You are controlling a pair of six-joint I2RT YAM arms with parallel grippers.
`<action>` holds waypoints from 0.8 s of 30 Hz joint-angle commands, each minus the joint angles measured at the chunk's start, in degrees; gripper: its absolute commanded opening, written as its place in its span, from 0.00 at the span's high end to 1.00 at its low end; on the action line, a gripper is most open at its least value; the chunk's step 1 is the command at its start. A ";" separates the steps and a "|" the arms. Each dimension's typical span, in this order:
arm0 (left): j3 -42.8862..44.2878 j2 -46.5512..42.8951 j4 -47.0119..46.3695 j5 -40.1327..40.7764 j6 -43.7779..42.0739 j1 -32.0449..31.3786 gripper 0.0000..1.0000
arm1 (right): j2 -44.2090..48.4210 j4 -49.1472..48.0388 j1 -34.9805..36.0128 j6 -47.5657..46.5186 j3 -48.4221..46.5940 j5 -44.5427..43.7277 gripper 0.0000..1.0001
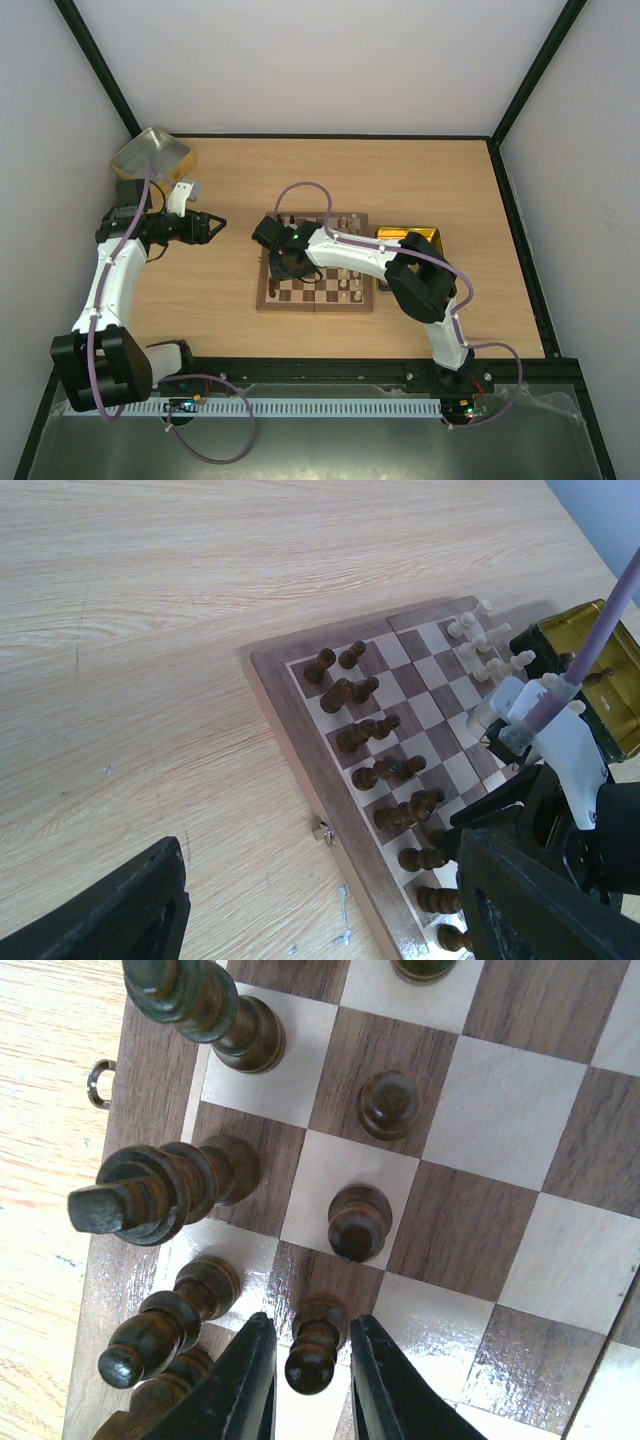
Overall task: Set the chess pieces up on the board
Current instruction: Place the chess piece on the chessboard.
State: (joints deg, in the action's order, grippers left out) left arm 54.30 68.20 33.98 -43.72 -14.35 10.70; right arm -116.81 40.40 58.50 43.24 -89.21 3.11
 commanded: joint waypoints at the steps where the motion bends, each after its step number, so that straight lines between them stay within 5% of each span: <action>1: -0.62 -1.01 0.54 -1.45 -0.68 0.22 0.27 | 0.68 0.57 -0.20 -0.05 -1.22 -0.61 0.79; 17: -0.69 -1.23 0.44 -1.29 -0.78 0.22 0.27 | 8.05 3.76 -0.86 -0.02 -0.83 -3.63 0.75; 24: -0.69 -1.56 0.47 -1.18 -0.59 0.25 0.27 | 20.47 5.20 -6.77 1.44 8.45 -8.68 0.75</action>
State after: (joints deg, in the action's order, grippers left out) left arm 54.28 68.20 33.98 -43.94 -14.55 10.68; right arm -103.77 42.15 56.16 43.44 -86.61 -0.49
